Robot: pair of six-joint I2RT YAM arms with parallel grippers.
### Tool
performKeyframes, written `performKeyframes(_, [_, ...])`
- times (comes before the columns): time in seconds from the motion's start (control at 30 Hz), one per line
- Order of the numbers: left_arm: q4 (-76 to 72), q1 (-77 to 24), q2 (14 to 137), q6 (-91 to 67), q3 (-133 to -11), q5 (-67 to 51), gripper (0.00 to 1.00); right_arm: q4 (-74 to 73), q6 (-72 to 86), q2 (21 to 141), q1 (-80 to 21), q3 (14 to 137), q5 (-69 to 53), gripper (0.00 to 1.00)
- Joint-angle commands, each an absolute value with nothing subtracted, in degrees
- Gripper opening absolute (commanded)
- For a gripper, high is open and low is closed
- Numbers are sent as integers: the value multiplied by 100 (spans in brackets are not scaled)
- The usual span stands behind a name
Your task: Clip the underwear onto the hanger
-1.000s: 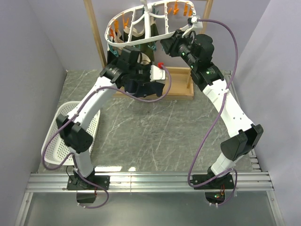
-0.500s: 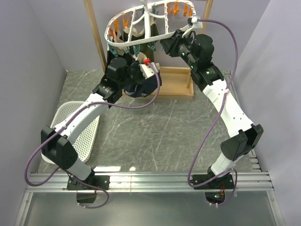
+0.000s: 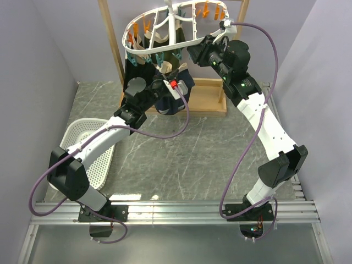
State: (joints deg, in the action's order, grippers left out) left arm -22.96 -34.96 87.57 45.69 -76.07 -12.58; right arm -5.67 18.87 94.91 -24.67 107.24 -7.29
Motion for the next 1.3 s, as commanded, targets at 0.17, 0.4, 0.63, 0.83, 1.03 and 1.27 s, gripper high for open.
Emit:
performKeyframes(0.17, [-3190, -3577, 8684, 4790, -7708, -1213, 0, -237, 2013, 9440, -2417, 10679, -774, 0])
performKeyframes(0.4, [-3103, -3630, 8780, 4808, -7831, -1309, 0, -185, 2074, 9457, -2400, 10696, -756, 0])
performKeyframes(0.63, [-2620, -3630, 8956, 4562, -8068, -1310, 0, -62, 2109, 9387, -2382, 10573, -791, 0])
performKeyframes(0.83, [-2628, -3595, 9053, 4386, -8244, -1274, 0, -26, 2066, 9343, -2364, 10468, -791, 0])
performKeyframes(1.03, [-2794, -3542, 9062, 4210, -8315, -1380, 0, -9, 2022, 9343, -2373, 10415, -756, 0])
performKeyframes(1.27, [-2786, -3472, 9009, 4122, -8253, -1608, 0, -9, 1978, 9325, -2364, 10380, -686, 0])
